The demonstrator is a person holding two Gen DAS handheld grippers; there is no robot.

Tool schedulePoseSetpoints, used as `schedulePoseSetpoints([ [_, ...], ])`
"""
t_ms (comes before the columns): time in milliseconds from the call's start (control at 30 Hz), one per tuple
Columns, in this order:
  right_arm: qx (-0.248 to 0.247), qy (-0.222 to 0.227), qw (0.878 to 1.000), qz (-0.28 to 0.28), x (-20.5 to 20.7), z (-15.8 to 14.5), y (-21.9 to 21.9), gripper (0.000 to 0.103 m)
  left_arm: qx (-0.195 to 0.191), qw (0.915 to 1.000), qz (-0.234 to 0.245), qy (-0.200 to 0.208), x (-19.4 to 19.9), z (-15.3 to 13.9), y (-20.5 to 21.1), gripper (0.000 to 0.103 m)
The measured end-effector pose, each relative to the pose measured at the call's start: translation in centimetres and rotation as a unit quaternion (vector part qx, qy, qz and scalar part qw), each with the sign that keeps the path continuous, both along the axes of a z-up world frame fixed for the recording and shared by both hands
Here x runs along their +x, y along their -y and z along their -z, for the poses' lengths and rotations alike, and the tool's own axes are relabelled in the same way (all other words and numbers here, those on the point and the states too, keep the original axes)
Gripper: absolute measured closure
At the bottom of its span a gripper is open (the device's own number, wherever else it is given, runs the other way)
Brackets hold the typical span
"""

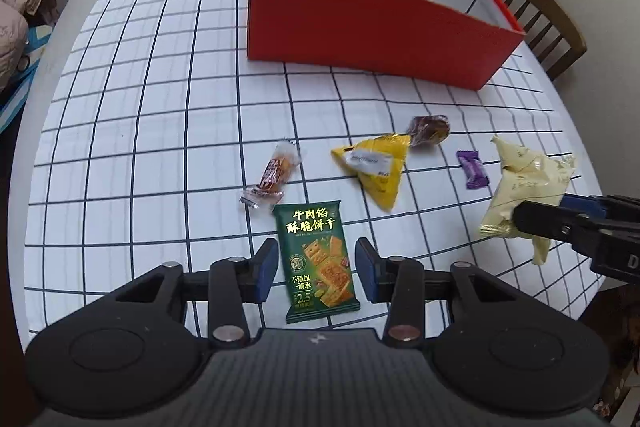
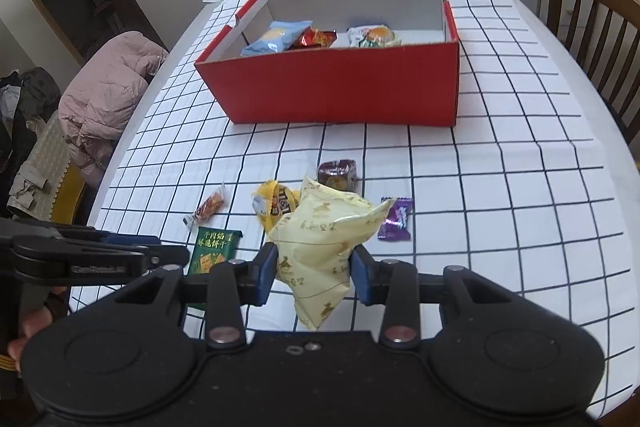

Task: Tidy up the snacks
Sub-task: 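Carry the green packet with the left tool while the right tool carries the cream bag into the box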

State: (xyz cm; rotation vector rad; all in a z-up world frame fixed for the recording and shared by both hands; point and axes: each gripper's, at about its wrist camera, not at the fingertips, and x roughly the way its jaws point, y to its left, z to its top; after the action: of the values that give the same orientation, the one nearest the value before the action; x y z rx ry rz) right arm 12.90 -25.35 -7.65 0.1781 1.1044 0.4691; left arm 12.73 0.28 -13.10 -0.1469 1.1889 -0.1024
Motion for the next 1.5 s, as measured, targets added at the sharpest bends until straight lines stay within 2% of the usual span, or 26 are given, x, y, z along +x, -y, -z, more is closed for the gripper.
schedulePoseSetpoints([
  [67,0.001,-0.003,1.000,0.001,-0.1,0.2,0.0,0.066,0.001,0.9999,-0.010,-0.014,0.3,1.1,0.1,0.040],
  [467,-0.007,-0.015,1.000,0.025,-0.4,1.1,1.5,0.066,0.058,0.9980,-0.016,-0.017,1.7,3.2,2.5,0.040],
  [700,-0.009,-0.017,0.999,0.031,-0.5,1.2,2.1,0.066,0.076,0.9967,-0.026,-0.011,1.5,3.5,3.3,0.043],
  [867,-0.010,-0.017,0.999,0.033,-0.5,1.2,2.3,0.066,0.086,0.9958,-0.031,-0.008,1.6,3.4,3.2,0.060],
  [1200,-0.013,-0.014,0.999,0.035,-0.7,1.0,2.8,0.066,0.060,0.9968,-0.051,-0.012,1.3,2.6,2.1,0.061],
  [1500,-0.011,0.009,1.000,0.028,0.5,-0.9,3.0,0.066,0.048,0.9964,-0.069,0.015,2.0,-1.6,0.6,0.061],
])
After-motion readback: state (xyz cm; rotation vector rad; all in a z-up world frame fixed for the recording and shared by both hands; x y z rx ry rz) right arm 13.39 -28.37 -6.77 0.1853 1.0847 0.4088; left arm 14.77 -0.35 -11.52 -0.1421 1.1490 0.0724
